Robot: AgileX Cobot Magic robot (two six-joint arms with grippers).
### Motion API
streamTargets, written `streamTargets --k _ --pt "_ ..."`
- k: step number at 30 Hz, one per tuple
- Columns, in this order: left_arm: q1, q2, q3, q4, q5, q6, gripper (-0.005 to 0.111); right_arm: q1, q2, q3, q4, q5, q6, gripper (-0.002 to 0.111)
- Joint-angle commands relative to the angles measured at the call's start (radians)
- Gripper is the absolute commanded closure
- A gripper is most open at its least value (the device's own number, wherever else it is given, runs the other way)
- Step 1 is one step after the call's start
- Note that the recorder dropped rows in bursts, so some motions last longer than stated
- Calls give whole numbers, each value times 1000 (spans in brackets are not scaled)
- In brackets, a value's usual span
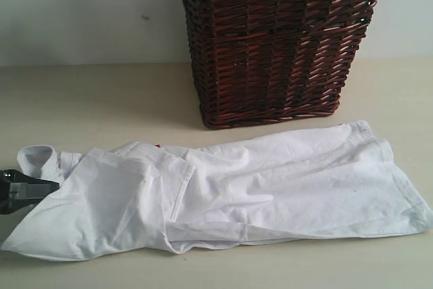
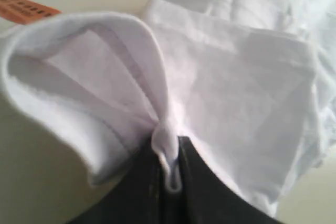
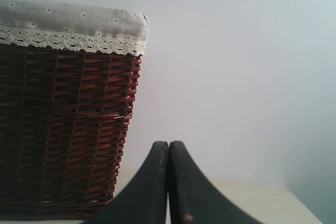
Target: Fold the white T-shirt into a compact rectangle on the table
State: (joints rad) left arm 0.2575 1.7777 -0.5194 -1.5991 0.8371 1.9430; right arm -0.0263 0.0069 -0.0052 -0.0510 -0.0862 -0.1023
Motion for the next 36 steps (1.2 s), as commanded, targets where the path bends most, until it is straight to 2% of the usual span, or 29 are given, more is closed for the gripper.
streamTargets --k 1,14,23,26,33,36 --pt "1 1 4 23 85 -6 107 -5 -7 5 1 -7 0 108" --pt "1 1 4 32 81 -6 107 -5 -7 5 1 -7 0 108" --pt "1 1 4 128 64 13 106 -5 -7 5 1 -7 0 108" --pt "1 1 4 153 64 13 94 -5 -7 5 1 -7 0 108" --pt "1 1 4 155 64 16 50 -5 -7 5 1 -7 0 108" --pt "1 1 4 155 64 16 36 -5 -7 5 1 -7 0 108"
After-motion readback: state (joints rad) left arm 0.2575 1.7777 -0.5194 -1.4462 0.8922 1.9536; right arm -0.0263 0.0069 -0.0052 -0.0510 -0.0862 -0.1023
